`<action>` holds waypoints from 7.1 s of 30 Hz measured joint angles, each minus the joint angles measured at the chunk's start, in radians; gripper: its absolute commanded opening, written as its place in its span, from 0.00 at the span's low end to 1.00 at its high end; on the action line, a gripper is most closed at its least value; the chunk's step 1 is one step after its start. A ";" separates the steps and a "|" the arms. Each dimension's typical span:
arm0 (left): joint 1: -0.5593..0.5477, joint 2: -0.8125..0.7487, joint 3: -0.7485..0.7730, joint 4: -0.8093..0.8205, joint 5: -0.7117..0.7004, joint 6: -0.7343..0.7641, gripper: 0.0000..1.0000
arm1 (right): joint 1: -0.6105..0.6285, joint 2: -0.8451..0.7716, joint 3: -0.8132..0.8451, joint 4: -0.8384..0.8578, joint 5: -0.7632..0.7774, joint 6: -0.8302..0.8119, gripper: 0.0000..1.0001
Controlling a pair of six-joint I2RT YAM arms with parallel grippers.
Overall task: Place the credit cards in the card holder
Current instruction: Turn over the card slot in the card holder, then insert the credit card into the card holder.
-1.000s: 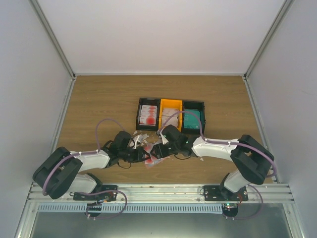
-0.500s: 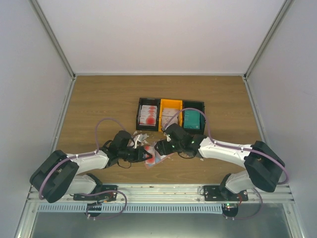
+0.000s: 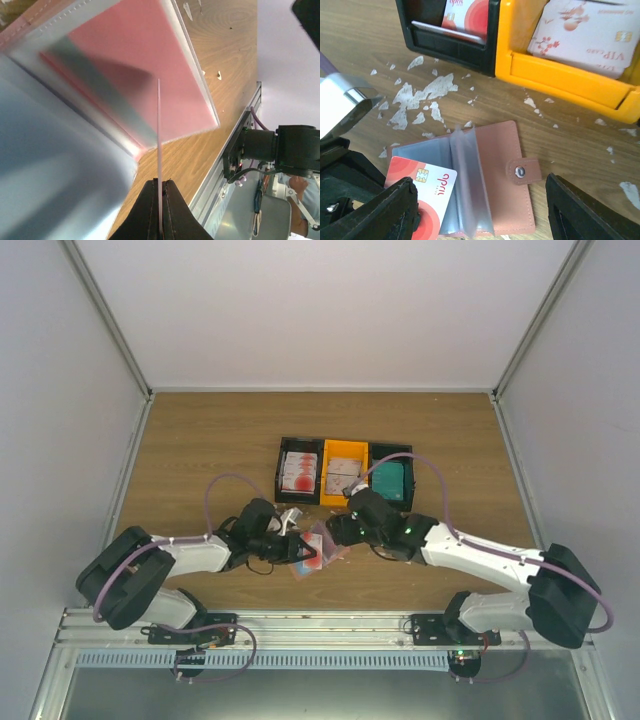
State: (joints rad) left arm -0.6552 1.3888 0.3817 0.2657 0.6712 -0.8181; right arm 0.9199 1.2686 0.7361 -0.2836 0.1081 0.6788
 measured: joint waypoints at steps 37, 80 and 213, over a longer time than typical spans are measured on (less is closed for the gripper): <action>-0.002 -0.230 -0.008 -0.200 -0.296 0.030 0.00 | -0.046 0.314 0.029 -0.014 -0.074 -0.124 0.25; 0.020 -0.254 -0.092 -0.148 -0.247 -0.011 0.00 | 0.062 0.224 -0.015 -0.045 -0.176 0.076 0.41; 0.002 -0.178 -0.016 -0.324 -0.294 -0.082 0.59 | 0.058 0.297 -0.053 0.198 -0.253 -0.021 0.46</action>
State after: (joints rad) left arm -0.6529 1.2110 0.3656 -0.0582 0.3775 -0.9001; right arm 0.9783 1.5654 0.6827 -0.0856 -0.1448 0.6579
